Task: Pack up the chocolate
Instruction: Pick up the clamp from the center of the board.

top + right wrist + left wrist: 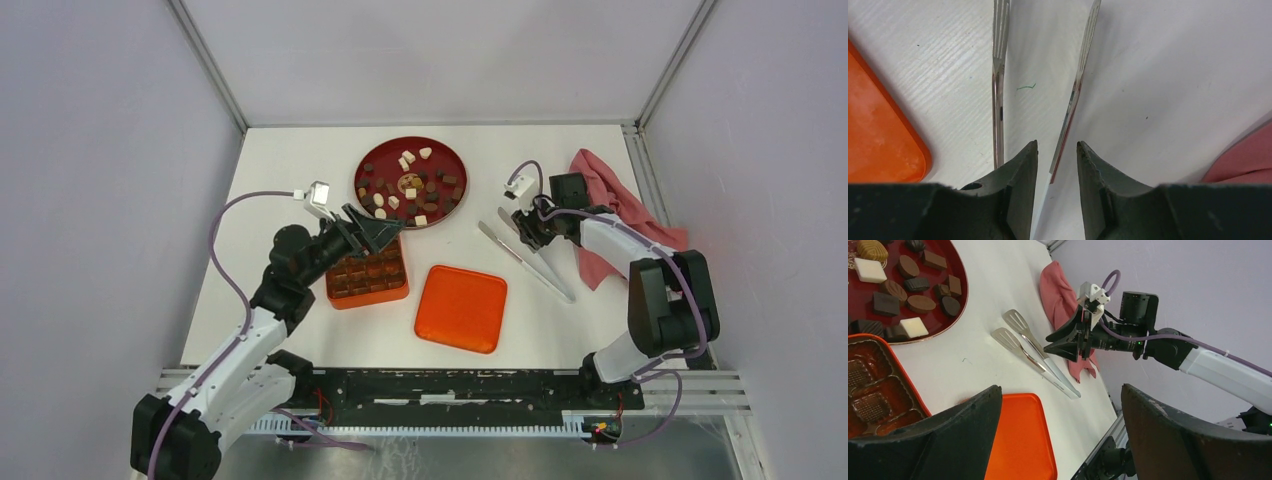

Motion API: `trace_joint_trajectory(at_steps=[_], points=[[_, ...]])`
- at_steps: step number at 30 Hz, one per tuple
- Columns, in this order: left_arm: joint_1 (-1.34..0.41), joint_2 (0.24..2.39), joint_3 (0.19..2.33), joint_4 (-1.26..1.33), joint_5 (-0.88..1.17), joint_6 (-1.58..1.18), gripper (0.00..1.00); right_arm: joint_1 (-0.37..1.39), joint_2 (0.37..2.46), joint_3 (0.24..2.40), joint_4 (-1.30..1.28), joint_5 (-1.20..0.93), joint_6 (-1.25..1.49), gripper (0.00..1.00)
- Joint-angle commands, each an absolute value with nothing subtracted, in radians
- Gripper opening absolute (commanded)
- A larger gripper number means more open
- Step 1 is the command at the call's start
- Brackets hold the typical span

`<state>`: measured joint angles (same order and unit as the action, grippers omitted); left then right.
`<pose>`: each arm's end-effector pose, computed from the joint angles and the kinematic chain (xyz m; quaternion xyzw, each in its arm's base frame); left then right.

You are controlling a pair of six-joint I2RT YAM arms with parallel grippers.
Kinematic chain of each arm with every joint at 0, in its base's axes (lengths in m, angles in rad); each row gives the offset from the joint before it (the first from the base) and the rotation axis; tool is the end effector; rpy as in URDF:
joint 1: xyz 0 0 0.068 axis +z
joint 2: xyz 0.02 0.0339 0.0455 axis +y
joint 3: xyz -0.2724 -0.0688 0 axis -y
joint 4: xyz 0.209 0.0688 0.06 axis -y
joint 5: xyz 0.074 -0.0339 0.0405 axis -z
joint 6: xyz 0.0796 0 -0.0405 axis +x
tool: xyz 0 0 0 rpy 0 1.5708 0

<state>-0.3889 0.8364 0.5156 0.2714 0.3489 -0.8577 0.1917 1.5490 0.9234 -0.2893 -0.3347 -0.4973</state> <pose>0.1778 -0.1023 0.2994 -0.0493 0.7216 -0.4984 0.4779 0.2989 0.0847 0.1939 -0.3658 0.8605 0.1075 0.3379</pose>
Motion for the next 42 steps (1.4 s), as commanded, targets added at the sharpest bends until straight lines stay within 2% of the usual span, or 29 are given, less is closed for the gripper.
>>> trace_joint_trajectory(at_steps=[1,8,17,28,35,39,42], points=[[-0.393,0.824,0.485,0.380,0.368,-0.879,0.93,0.177,1.583,0.937,-0.269,-0.356,-0.479,0.40],[-0.402,0.873,0.465,0.471,0.405,-0.896,0.90,0.176,1.634,0.936,-0.261,-0.329,-0.477,0.40],[-0.417,0.911,0.458,0.534,0.408,-0.902,0.88,0.164,1.684,0.935,-0.257,-0.318,-0.472,0.29],[-0.486,0.930,0.421,0.672,0.385,-0.946,0.86,0.152,1.726,0.934,-0.259,-0.334,-0.462,0.29],[-0.582,0.942,0.395,0.751,0.328,-0.946,0.85,0.139,1.683,0.936,-0.261,-0.375,-0.446,0.01],[-0.630,0.974,0.372,0.872,0.353,-0.933,0.83,0.094,1.597,0.932,-0.269,-0.521,-0.407,0.00],[-0.639,0.999,0.347,0.999,0.400,-0.935,0.82,0.064,1.506,0.904,-0.258,-0.732,-0.379,0.00]])
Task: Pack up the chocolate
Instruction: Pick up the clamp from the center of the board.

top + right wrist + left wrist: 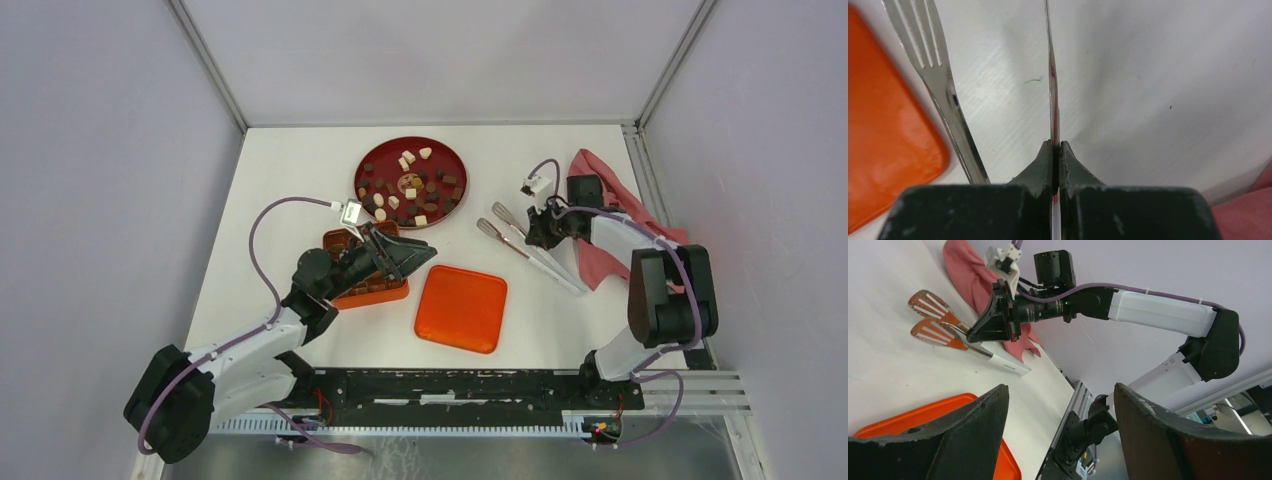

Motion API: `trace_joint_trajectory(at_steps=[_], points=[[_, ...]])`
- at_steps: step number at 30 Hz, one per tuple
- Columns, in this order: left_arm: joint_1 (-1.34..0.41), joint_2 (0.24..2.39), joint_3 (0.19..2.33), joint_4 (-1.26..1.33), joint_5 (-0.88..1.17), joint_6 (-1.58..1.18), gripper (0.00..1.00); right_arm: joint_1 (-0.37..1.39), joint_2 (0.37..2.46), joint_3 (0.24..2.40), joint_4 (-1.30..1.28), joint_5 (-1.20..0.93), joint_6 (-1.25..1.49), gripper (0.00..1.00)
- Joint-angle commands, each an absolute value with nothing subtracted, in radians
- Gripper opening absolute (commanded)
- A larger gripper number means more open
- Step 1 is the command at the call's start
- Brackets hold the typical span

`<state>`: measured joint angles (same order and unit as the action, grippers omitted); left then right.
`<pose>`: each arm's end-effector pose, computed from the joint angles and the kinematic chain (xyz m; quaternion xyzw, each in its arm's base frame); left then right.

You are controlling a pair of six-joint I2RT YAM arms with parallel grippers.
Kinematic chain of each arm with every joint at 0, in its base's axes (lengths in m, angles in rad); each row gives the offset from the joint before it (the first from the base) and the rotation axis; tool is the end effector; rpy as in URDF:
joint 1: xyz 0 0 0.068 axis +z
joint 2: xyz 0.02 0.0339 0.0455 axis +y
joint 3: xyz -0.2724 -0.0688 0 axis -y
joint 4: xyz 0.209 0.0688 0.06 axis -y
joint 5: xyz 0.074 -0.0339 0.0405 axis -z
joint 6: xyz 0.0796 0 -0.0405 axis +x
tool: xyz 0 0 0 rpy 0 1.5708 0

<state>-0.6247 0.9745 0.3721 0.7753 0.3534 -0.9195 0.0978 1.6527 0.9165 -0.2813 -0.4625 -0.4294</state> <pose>0.1621 -0.1508 0.2955 0.0401 0.6463 -0.6068 0.4610 0.3088 0.0660 0.1655 -0.3044 0.8877 0.1736 0.2986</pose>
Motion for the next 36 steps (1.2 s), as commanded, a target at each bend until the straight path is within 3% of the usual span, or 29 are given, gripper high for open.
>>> trace_joint_trajectory(at_steps=[1,4,9,12,15,17,22,36], points=[[-0.640,1.004,0.340,1.041,0.410,-0.932,0.82,0.063,1.472,0.890,-0.248,-0.803,-0.363,0.00],[-0.643,1.022,0.342,1.132,0.452,-0.889,0.83,0.063,1.382,0.844,-0.164,-0.998,-0.289,0.00],[-0.673,1.076,0.362,1.291,0.480,-0.801,0.83,0.063,1.265,0.719,0.226,-1.255,0.066,0.00],[-0.682,1.110,0.381,1.319,0.500,-0.748,0.84,0.081,1.222,0.661,0.438,-1.297,0.260,0.00],[-0.698,1.146,0.433,1.248,0.518,-0.718,0.85,0.109,1.191,0.663,0.450,-1.303,0.284,0.00],[-0.718,1.166,0.464,1.198,0.513,-0.686,0.92,0.129,1.180,0.667,0.453,-1.305,0.290,0.00],[-0.825,1.192,0.480,1.135,0.365,-0.504,0.93,0.164,1.194,0.667,0.484,-1.322,0.335,0.00],[-0.924,1.384,0.595,1.223,0.340,-0.492,0.65,0.216,1.240,0.672,0.428,-1.317,0.280,0.00]])
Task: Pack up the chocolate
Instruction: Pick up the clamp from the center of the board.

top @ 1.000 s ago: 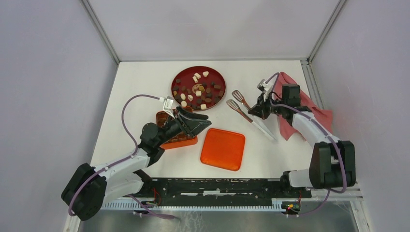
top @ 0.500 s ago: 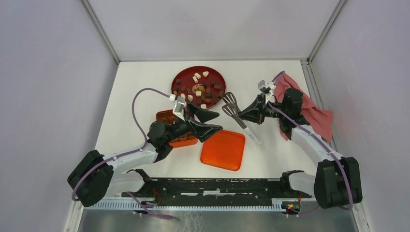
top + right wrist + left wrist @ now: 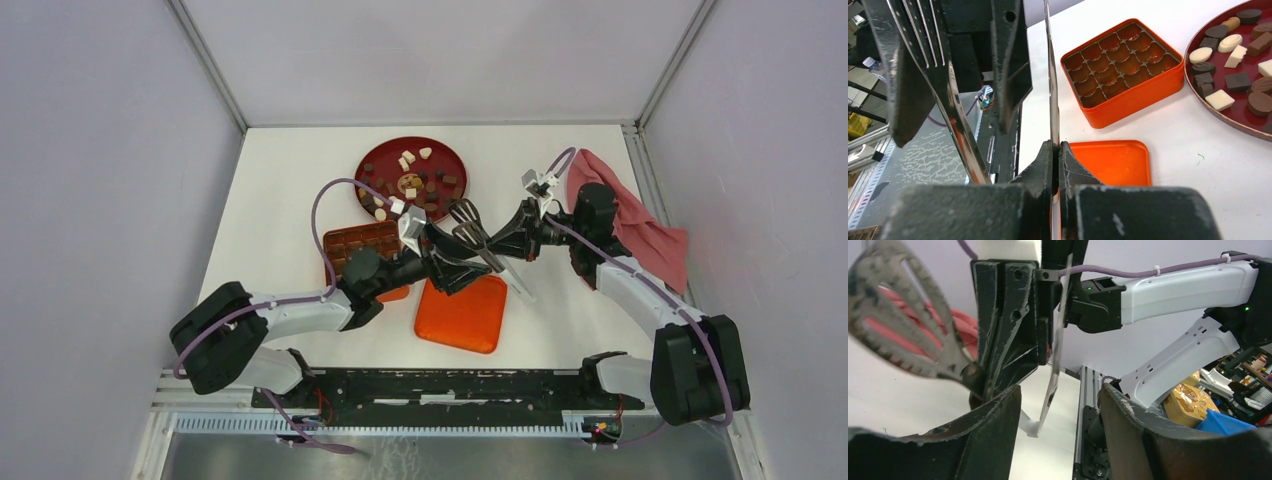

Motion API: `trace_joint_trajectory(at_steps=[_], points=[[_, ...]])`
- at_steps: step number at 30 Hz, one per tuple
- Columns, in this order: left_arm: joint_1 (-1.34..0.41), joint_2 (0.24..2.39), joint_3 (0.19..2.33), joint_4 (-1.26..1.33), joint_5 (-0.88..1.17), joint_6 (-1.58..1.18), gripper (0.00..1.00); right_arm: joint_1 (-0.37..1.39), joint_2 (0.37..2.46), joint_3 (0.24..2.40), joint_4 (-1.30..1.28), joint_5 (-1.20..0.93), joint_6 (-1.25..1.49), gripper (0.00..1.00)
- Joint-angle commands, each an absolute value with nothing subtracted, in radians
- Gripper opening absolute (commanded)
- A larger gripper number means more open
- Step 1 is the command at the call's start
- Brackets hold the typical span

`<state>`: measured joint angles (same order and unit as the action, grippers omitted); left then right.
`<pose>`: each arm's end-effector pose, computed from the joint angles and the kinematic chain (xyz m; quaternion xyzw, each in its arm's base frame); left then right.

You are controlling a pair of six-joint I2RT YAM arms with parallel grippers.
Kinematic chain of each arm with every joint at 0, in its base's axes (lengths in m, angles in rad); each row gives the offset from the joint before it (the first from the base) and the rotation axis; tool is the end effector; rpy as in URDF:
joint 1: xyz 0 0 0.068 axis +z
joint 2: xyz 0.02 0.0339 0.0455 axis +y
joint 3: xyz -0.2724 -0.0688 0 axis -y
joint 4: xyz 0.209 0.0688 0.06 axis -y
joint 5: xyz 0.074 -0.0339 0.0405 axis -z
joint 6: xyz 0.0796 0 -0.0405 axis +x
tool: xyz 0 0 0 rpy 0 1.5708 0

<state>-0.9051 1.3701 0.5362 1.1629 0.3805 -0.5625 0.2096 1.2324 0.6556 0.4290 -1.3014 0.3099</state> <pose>0.1562 -0.2468 0.3138 0.2489 0.5367 -0.6166 0.5195 0.2106 0.1232 0.2928 -0.3648 0.6217 0.5768 0.3843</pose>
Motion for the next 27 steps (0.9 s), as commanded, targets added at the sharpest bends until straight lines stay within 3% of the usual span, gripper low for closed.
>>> trace_joint_trajectory(at_steps=[1,10,27], points=[[-0.925,1.386,0.603,1.204,0.331,-0.486,0.63,0.219,1.243,0.675,0.420,-1.318,0.273,0.00],[-0.925,1.408,0.694,1.045,0.306,-0.466,0.40,0.233,1.237,0.683,0.388,-1.327,0.237,0.00],[-0.925,1.418,0.616,1.161,0.354,-0.516,0.45,0.234,1.228,0.698,0.385,-1.346,0.251,0.00]])
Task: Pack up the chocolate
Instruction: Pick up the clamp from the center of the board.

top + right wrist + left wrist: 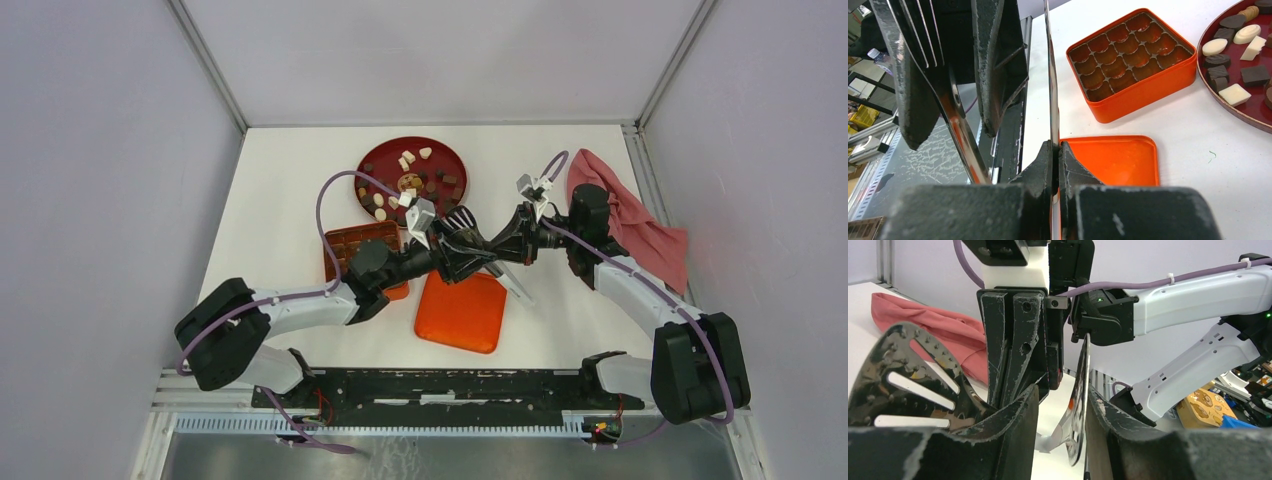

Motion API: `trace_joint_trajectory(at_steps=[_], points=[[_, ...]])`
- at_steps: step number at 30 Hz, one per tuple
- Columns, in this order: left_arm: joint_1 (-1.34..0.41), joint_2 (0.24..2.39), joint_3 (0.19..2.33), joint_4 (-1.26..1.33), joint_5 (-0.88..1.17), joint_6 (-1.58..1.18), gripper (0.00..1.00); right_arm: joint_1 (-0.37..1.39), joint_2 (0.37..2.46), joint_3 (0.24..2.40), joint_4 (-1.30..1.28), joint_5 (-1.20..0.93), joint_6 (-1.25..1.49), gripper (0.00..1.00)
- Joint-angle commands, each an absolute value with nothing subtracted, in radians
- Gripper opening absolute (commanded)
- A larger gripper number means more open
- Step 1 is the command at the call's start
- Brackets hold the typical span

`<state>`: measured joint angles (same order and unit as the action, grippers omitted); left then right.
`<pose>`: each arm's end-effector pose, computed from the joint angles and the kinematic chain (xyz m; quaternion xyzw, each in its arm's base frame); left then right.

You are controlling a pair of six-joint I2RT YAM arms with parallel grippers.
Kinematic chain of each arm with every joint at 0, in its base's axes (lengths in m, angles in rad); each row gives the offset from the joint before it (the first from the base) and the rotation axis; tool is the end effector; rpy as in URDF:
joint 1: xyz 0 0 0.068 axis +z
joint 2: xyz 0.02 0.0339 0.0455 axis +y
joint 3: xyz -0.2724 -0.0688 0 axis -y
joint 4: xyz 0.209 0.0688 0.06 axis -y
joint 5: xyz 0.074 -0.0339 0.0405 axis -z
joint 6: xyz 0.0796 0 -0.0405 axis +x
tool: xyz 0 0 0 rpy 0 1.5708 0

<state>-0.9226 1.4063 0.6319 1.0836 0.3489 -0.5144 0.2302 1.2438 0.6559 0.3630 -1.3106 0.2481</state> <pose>0.1646 -0.2624 0.3242 0.2550 0.5404 -0.6006 0.5313 0.2081 0.1278 0.2844 -0.3743 0.6234 0.5800 0.3672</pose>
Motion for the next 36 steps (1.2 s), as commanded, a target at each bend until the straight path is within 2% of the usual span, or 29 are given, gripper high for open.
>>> trace_joint_trajectory(at_steps=[1,7,8,10,11,13,16,17,19,21,25,29,36], points=[[-0.925,1.418,0.610,1.166,0.350,-0.516,0.44,0.234,1.226,0.698,0.385,-1.346,0.252,0.00],[-0.927,1.435,0.597,1.223,0.340,-0.546,0.38,0.234,1.234,0.696,0.386,-1.342,0.252,0.01],[-0.928,1.444,0.601,1.232,0.346,-0.554,0.31,0.234,1.237,0.695,0.385,-1.341,0.252,0.01],[-0.928,1.459,0.615,1.237,0.364,-0.566,0.07,0.235,1.241,0.695,0.385,-1.342,0.251,0.01],[-0.927,1.464,0.620,1.236,0.364,-0.572,0.03,0.234,1.239,0.695,0.385,-1.342,0.249,0.02],[-0.928,1.458,0.610,1.241,0.349,-0.573,0.02,0.235,1.234,0.693,0.383,-1.341,0.240,0.12],[-0.917,1.415,0.581,1.240,0.317,-0.557,0.02,0.233,1.229,0.708,0.324,-1.334,0.188,0.41],[-0.909,1.404,0.573,1.238,0.320,-0.561,0.02,0.230,1.230,0.727,0.277,-1.331,0.135,0.47],[-0.877,1.390,0.569,1.236,0.357,-0.591,0.02,0.221,1.232,0.771,0.123,-1.320,0.016,0.65],[-0.840,1.385,0.561,1.278,0.417,-0.633,0.02,0.202,1.233,0.795,0.065,-1.320,-0.043,0.76],[-0.752,1.355,0.520,1.325,0.494,-0.697,0.02,0.151,1.207,0.792,0.065,-1.339,-0.040,0.86],[-0.641,1.310,0.471,1.402,0.530,-0.795,0.02,0.171,1.183,0.763,0.116,-1.388,-0.020,0.98],[-0.631,1.314,0.491,1.514,0.552,-0.895,0.02,0.283,1.227,0.735,0.232,-1.374,0.127,0.98]])
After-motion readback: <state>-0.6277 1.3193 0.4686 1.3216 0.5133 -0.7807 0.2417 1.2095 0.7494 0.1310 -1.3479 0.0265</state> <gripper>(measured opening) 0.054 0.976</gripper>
